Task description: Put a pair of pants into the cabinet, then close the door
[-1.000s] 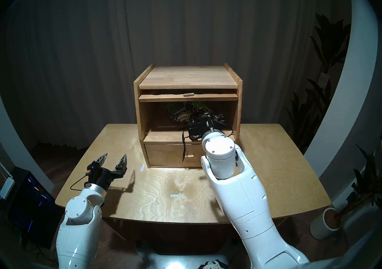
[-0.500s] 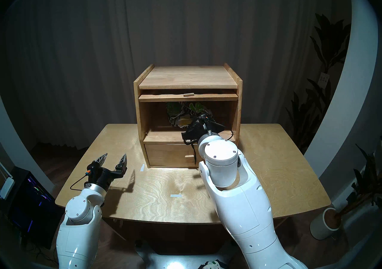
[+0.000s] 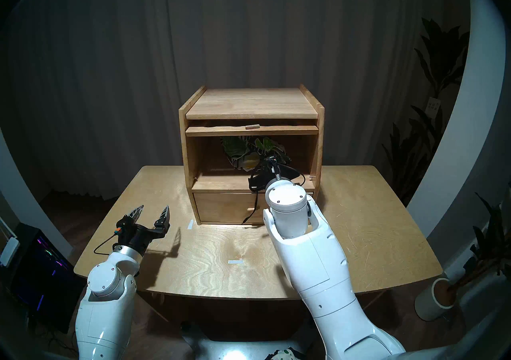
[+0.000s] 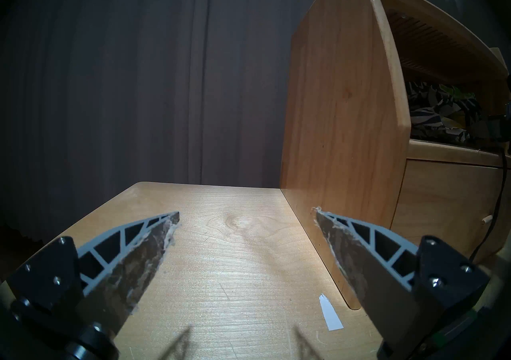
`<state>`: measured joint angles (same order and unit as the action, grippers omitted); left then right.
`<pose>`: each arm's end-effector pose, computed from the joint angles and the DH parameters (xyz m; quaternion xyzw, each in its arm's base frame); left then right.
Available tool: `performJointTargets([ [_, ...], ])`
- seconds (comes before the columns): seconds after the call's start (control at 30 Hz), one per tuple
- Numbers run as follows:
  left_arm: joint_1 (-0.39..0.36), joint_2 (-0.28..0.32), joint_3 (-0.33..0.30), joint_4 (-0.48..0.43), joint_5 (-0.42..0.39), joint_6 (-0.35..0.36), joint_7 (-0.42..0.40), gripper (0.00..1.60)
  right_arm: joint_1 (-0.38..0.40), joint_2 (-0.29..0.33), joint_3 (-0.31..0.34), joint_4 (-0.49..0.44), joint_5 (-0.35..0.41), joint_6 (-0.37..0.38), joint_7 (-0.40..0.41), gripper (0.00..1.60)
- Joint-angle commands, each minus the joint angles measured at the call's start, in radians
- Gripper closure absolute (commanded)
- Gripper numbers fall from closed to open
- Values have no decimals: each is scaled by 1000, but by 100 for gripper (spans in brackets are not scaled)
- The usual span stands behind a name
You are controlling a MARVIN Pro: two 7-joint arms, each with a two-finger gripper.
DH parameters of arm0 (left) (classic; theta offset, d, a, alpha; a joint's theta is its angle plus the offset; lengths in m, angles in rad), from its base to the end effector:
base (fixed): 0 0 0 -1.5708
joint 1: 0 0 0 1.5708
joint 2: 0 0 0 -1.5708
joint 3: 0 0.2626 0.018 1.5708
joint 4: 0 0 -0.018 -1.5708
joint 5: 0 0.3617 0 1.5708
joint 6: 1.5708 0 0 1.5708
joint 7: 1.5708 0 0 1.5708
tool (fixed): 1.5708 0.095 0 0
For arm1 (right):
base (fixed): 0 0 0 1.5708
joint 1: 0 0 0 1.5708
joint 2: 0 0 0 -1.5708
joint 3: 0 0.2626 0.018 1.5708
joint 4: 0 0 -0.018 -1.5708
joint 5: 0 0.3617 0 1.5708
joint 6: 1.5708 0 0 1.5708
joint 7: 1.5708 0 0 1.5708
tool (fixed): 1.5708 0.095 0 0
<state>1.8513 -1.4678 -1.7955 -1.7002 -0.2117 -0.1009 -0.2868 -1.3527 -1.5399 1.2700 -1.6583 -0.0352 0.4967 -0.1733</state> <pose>0.3878 0.1012 -0.3180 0.7094 -0.0057 0.7034 0.0448 0.5020 0.1120 -0.1849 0.7626 0.0919 0.6397 0.0277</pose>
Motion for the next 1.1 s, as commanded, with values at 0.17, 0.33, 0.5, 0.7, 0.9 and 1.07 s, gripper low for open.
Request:
performJointTargets([
  [0.17, -14, 1, -2, -17, 0, -6, -1, 0, 148, -96, -6, 49, -70, -56, 23, 160],
  [0.33, -14, 0, -3, -17, 0, -6, -3, 0, 205, -111, -5, 163, -96, -70, 35, 160],
  [0.5, -14, -1, -3, -17, 1, -6, -4, 0, 247, -120, 11, 264, -121, -92, 41, 160],
  [0.7, -15, -2, -4, -16, 2, -6, -6, 0, 308, -134, 28, 363, -141, -111, 46, 160],
  [0.9, -15, -3, -6, -19, 2, -6, -6, 0, 358, -150, 16, 414, -165, -151, 72, 0],
  [1.07, -14, -5, -7, -22, 4, -6, -6, 0, 287, -99, -39, 318, -174, -176, 131, 0],
])
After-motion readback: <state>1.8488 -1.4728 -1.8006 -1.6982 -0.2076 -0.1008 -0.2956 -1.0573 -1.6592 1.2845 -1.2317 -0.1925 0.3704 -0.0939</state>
